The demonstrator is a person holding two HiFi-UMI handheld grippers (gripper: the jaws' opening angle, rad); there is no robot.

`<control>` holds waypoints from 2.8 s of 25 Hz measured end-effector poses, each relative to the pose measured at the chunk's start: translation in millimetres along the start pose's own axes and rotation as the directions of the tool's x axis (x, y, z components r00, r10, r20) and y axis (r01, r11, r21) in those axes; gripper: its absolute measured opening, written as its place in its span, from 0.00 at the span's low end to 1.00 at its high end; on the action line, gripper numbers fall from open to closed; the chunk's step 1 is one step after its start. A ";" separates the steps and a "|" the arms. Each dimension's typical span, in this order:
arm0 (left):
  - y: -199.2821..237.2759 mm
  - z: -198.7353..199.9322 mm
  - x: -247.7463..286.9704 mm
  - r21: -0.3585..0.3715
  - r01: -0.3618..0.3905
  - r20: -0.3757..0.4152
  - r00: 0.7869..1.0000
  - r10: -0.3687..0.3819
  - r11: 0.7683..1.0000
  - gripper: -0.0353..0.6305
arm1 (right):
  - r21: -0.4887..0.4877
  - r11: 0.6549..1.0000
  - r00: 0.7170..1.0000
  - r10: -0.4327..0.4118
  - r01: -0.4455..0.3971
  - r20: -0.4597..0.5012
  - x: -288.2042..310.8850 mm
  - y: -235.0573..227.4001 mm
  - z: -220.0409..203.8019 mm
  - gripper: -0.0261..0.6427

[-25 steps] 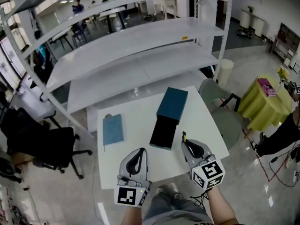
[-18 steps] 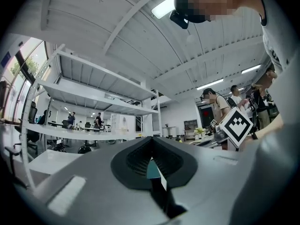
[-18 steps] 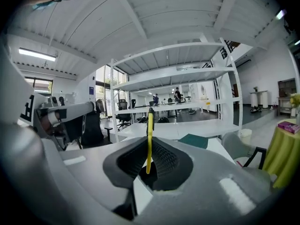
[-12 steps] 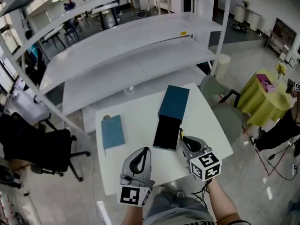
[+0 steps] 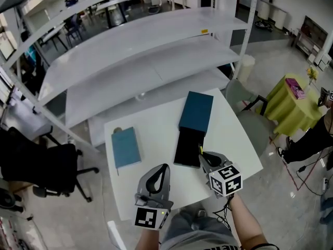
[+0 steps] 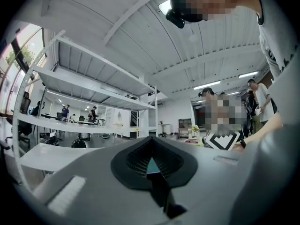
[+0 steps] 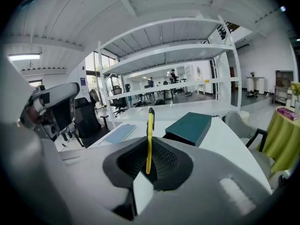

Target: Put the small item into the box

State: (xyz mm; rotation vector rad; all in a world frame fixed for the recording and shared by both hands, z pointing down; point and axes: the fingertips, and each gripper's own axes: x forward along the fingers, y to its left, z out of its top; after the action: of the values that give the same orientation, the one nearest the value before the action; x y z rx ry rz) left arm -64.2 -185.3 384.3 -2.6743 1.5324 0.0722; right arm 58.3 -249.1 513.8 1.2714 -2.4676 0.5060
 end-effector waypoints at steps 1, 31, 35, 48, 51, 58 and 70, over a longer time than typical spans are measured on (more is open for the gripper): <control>2.0 -1.2 0.5 -0.002 0.002 -0.003 1.000 -0.002 1.000 0.07 | 0.004 1.000 1.000 -0.003 0.003 -0.011 3.1 -0.7 -2.3 0.08; 42.8 -26.5 7.7 -0.066 0.007 -0.039 0.999 -0.010 0.998 0.07 | 0.033 0.997 0.920 -0.054 0.073 -0.388 83.8 -26.0 -83.3 0.08; 46.5 -28.2 6.5 -0.067 0.002 -0.038 0.999 -0.005 0.998 0.07 | 0.022 0.996 0.897 -0.070 0.089 -0.436 86.8 -29.7 -92.6 0.08; 57.1 -35.4 4.6 -0.068 -0.009 -0.056 0.998 0.005 0.998 0.07 | -0.079 0.991 0.809 -0.132 0.106 -0.573 98.3 -33.2 -112.7 0.08; 60.5 -36.9 4.7 -0.074 -0.009 -0.060 0.998 0.005 0.997 0.07 | -0.091 0.992 0.796 -0.124 0.087 -0.593 104.0 -27.5 -116.3 0.08; 67.5 -42.2 4.1 -0.086 -0.019 -0.070 0.997 0.013 0.996 0.07 | -0.211 0.976 0.750 -0.175 0.049 -0.637 113.4 -30.8 -116.9 0.08; 76.9 -47.8 5.0 -0.093 -0.025 -0.076 0.997 0.018 0.995 0.07 | -0.287 0.958 0.681 -0.228 0.028 -0.696 118.1 -33.2 -127.1 0.08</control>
State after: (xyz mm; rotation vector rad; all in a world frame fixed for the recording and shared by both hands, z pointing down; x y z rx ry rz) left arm -127.4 -231.9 429.6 -2.7631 1.6182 0.0466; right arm 35.3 -294.3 683.0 0.8856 -1.6835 0.5071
